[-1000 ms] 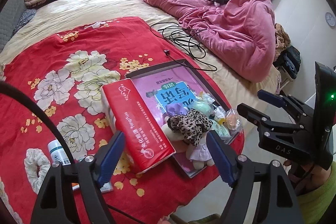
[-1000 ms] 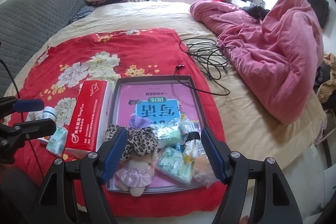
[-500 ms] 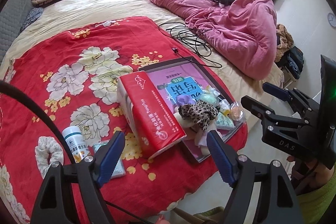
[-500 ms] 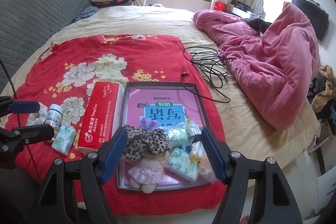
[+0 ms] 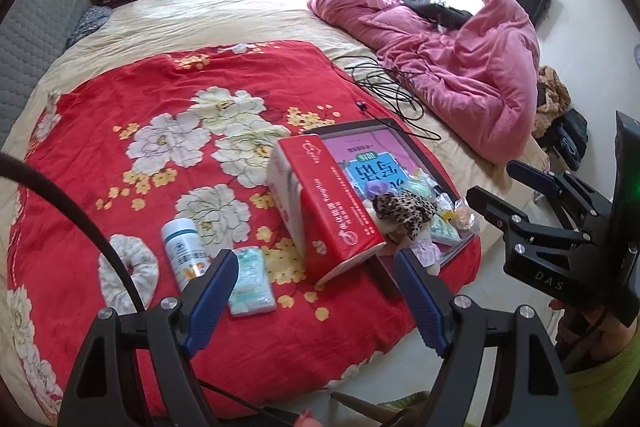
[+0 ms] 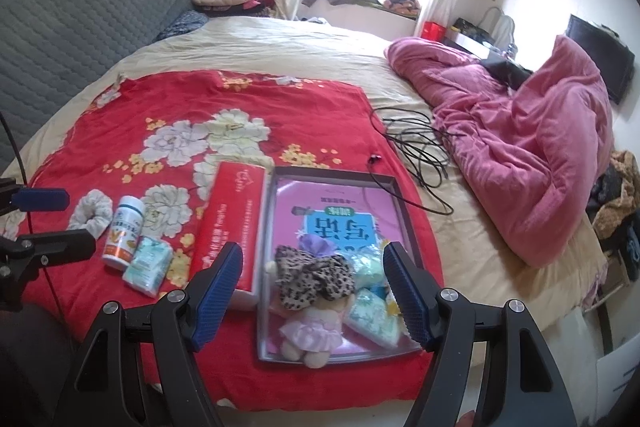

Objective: Organize soft objects
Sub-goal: 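Withdraw both open tools from the book back toward the remaining items, then move the left tool to the white floral scrunchie while the right tool approaches the green tissue pack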

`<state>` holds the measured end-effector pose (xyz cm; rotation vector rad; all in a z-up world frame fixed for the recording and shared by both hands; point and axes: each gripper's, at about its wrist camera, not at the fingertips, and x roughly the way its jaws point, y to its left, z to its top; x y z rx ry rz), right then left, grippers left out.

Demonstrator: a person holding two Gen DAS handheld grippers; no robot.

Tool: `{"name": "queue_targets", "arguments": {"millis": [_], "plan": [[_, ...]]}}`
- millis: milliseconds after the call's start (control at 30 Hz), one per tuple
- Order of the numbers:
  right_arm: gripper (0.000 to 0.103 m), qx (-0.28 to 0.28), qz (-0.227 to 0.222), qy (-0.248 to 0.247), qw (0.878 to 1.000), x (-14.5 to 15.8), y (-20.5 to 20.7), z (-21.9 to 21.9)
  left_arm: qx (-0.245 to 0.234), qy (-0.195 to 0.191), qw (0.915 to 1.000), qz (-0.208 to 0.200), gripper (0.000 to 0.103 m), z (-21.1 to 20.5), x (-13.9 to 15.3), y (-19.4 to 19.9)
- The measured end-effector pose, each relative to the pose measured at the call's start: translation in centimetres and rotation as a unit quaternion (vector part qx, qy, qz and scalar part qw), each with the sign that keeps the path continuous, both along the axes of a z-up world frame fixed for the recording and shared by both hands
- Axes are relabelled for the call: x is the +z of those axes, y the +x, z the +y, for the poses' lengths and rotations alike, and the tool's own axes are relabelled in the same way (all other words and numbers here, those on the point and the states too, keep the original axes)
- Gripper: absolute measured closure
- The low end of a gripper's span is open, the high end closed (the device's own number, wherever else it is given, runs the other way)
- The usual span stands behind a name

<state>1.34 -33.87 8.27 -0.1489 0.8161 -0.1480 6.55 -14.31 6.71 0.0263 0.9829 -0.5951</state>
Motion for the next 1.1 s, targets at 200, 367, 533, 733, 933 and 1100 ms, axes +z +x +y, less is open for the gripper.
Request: {"name": "queue_targets", "arguments": {"millis": [200, 367, 533, 733, 933, 1100], "plan": [[0.029, 0.025, -0.008, 0.0, 1.0, 0.8, -0.1, 2.3, 0.019, -0.003, 0.9998, -0.006, 0.024, 2.5, 0.5, -0.8], [0.029, 0.047, -0.013, 0.0, 0.999, 1.3, -0.1, 4.2, 0.039, -0.007, 0.9992, -0.007, 0.024, 4.9, 0.9, -1.3], [0.029, 0.065, -0.014, 0.001, 0.998, 1.7, 0.1, 5.9, 0.056, -0.008, 0.9984, -0.005, 0.024, 7.0, 0.9, -1.5], [0.029, 0.089, -0.011, -0.006, 0.996, 1.6, 0.2, 8.4, 0.072, -0.01, 0.9973, -0.006, 0.023, 9.2, 0.9, -2.0], [0.029, 0.107, -0.002, -0.007, 0.994, 1.1, 0.3, 10.7, 0.084, -0.006, 0.9964, -0.007, 0.023, 11.3, 0.9, -2.3], [0.029, 0.124, 0.01, -0.008, 0.992, 0.3, 0.3, 12.5, 0.095, -0.004, 0.9955, -0.004, 0.023, 13.0, 0.6, -2.2]]}}
